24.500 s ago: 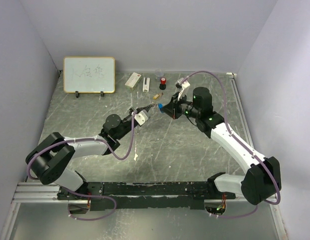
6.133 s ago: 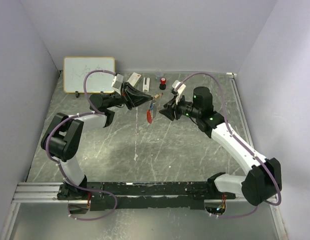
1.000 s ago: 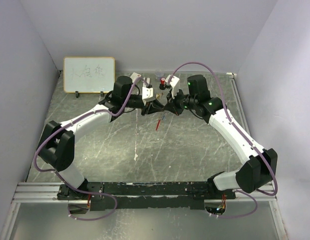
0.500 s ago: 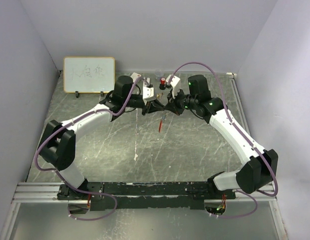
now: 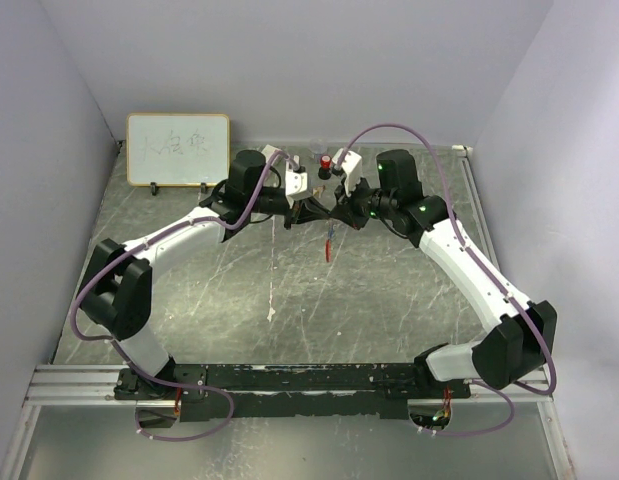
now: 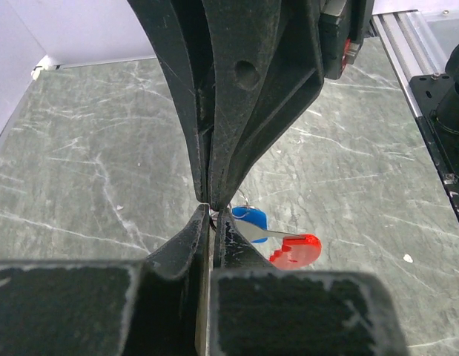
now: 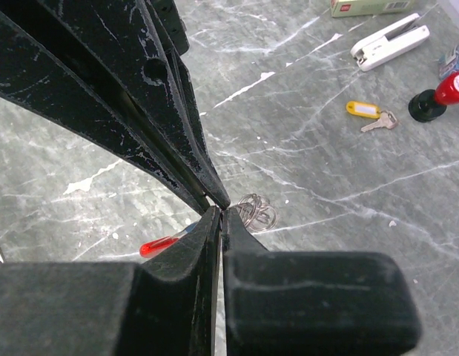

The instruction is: Put the keys on the keyring

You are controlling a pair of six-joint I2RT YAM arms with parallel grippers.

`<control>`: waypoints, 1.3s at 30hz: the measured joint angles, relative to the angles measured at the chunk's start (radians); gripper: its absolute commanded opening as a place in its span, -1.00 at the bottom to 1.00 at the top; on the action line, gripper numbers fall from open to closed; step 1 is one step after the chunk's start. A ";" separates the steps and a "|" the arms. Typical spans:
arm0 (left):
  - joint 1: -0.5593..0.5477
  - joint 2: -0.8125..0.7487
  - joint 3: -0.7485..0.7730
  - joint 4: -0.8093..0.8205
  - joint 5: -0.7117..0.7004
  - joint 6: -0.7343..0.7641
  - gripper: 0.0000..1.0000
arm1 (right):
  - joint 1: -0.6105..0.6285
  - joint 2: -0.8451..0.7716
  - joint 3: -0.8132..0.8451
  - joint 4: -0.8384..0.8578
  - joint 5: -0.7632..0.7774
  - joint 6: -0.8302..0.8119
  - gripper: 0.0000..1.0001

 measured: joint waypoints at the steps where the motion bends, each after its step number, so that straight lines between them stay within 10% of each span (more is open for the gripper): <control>1: 0.000 0.000 -0.001 0.005 -0.002 -0.005 -0.87 | 0.000 0.000 0.000 0.002 0.002 0.002 -0.61; 16: -0.002 -0.002 -0.070 0.113 -0.035 -0.072 -0.87 | -0.006 -0.128 -0.058 0.142 0.080 0.070 -0.17; 39: 0.095 -0.012 -0.200 0.669 0.097 -0.435 -0.87 | -0.029 -0.178 -0.154 0.239 -0.033 0.091 -0.23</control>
